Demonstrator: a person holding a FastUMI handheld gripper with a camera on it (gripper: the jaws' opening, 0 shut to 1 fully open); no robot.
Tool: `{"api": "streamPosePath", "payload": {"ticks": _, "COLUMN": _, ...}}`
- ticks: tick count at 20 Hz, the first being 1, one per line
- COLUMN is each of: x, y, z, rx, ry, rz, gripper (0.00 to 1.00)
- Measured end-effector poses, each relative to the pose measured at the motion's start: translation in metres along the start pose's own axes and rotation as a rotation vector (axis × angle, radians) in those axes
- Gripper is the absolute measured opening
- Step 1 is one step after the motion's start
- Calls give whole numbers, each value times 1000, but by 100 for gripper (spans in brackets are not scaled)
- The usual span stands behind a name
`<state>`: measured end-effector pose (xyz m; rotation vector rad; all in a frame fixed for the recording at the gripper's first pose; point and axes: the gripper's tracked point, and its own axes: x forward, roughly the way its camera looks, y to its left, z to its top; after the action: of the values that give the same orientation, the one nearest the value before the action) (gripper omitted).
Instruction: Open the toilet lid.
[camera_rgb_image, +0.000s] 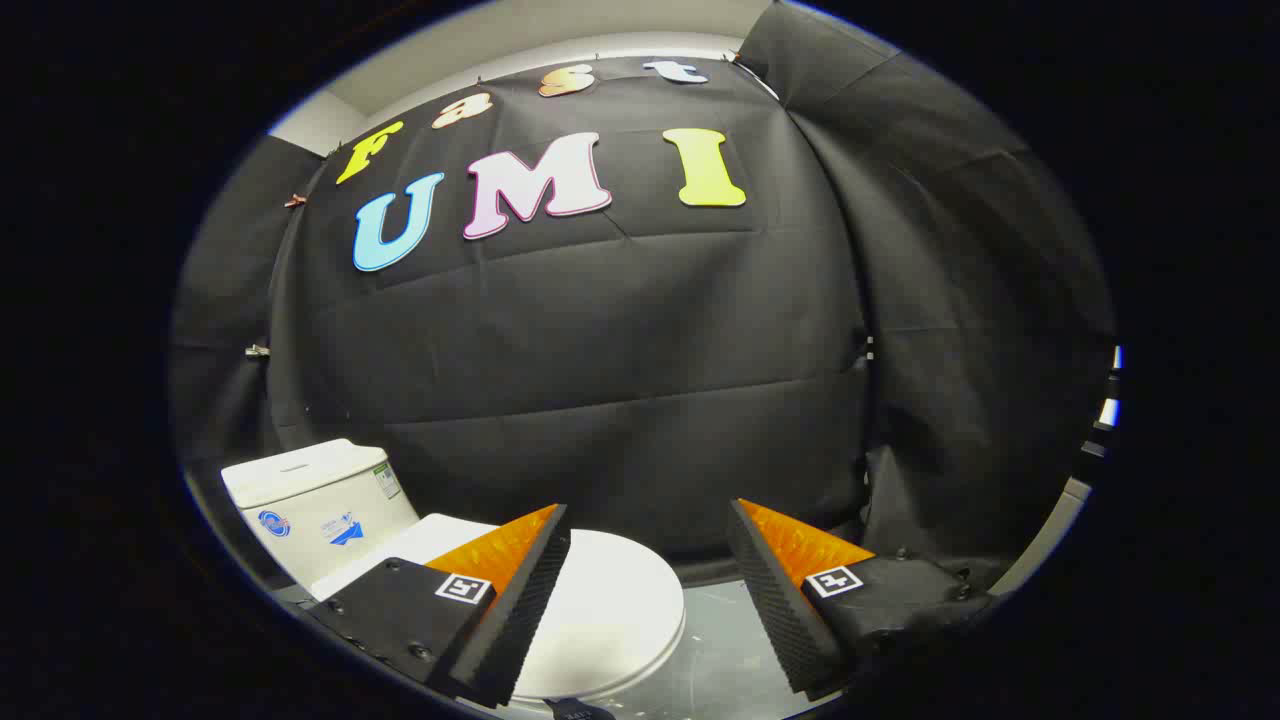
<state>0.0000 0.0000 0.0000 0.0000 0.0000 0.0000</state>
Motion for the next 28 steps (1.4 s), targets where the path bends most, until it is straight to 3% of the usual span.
{"api": "streamPosePath", "payload": {"ticks": 28, "x": 0, "y": 0, "z": 0, "rx": 10, "ry": -1, "rz": 0, "gripper": 98}}
